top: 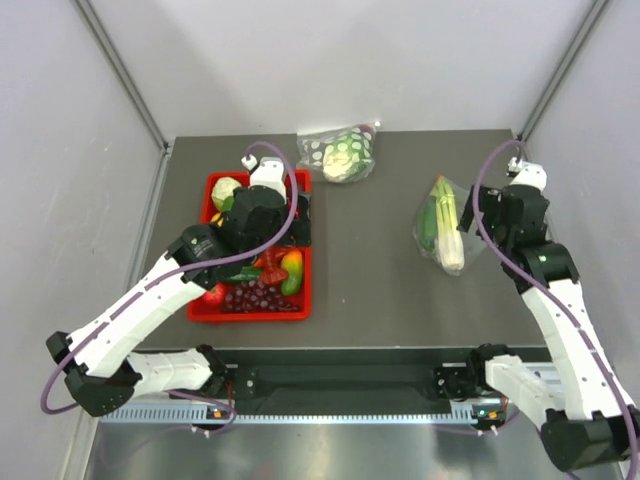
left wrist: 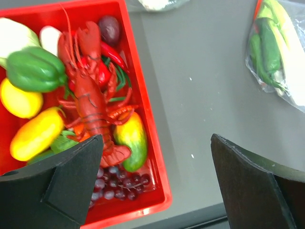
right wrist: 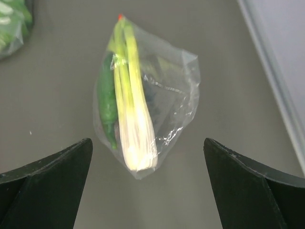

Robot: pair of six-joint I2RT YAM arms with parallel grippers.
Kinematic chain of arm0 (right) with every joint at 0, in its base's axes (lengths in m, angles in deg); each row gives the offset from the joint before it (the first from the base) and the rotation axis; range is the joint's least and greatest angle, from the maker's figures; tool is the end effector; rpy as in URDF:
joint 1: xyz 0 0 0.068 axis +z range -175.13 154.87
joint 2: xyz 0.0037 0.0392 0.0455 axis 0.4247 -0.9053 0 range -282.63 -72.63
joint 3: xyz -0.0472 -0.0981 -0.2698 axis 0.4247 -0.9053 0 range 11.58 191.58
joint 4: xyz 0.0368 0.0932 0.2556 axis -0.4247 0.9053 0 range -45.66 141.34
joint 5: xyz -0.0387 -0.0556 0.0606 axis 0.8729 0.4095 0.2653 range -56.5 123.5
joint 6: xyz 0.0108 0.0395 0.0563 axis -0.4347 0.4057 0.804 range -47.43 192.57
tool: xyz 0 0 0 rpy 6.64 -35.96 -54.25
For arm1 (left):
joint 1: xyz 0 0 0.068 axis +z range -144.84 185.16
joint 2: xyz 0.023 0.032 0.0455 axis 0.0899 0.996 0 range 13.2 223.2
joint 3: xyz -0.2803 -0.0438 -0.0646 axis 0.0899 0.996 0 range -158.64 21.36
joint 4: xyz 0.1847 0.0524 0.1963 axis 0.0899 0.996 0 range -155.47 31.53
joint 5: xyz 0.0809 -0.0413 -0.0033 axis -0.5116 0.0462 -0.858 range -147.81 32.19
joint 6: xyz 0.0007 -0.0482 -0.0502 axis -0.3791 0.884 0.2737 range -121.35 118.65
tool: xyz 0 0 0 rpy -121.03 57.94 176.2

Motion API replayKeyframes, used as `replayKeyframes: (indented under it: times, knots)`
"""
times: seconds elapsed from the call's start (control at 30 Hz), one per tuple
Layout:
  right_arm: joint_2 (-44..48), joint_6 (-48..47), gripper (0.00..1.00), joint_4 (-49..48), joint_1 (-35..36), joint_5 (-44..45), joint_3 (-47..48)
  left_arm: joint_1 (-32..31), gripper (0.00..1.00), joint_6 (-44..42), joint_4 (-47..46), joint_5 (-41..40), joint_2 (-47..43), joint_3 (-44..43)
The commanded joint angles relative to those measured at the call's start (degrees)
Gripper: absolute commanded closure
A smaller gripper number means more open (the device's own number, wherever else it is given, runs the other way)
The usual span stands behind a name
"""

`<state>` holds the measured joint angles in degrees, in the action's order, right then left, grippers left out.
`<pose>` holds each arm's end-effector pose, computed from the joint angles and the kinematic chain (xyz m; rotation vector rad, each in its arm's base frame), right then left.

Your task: Open the zip-top bag and remove the fake food

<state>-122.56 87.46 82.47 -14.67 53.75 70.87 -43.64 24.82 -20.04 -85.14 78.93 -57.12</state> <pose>0.1954 0.0161 0.3699 0.2926 2.0194 -0.0899 0.1828 -0.1693 0.4197 0.1361 2.0793 -0.2886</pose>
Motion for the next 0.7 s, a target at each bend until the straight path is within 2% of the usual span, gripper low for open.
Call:
replayKeyframes:
  times: [0.0,0.07,0.1,0.17,0.33,0.67]
  knots:
    - [-2.5,1.9,0.00,-5.7,-6.7,-9.3,-1.3,0.2,0.01,3.4,-3.9,1.6,-2.5,1.5]
    - [-5.4,2.8,0.00,-7.8,-10.8,-16.5,-2.2,0.3,0.01,3.5,-4.1,1.8,-2.8,1.7]
    - [-6.4,2.9,0.00,-8.6,-15.3,-18.6,-2.7,0.4,0.01,3.4,-4.2,1.8,-2.8,1.9]
    - [-8.7,2.4,0.00,-11.7,-17.8,-24.1,-3.7,0.5,0.01,3.1,-4.4,1.6,-2.6,1.9]
    - [-15.4,1.5,0.00,-13.9,-20.0,-26.2,-3.7,1.3,0.01,1.0,-4.5,1.6,-2.1,2.0]
    - [-24.6,4.6,0.02,-23.0,-20.7,-27.2,-10.9,3.5,0.01,-1.4,-3.2,3.4,-0.3,1.3]
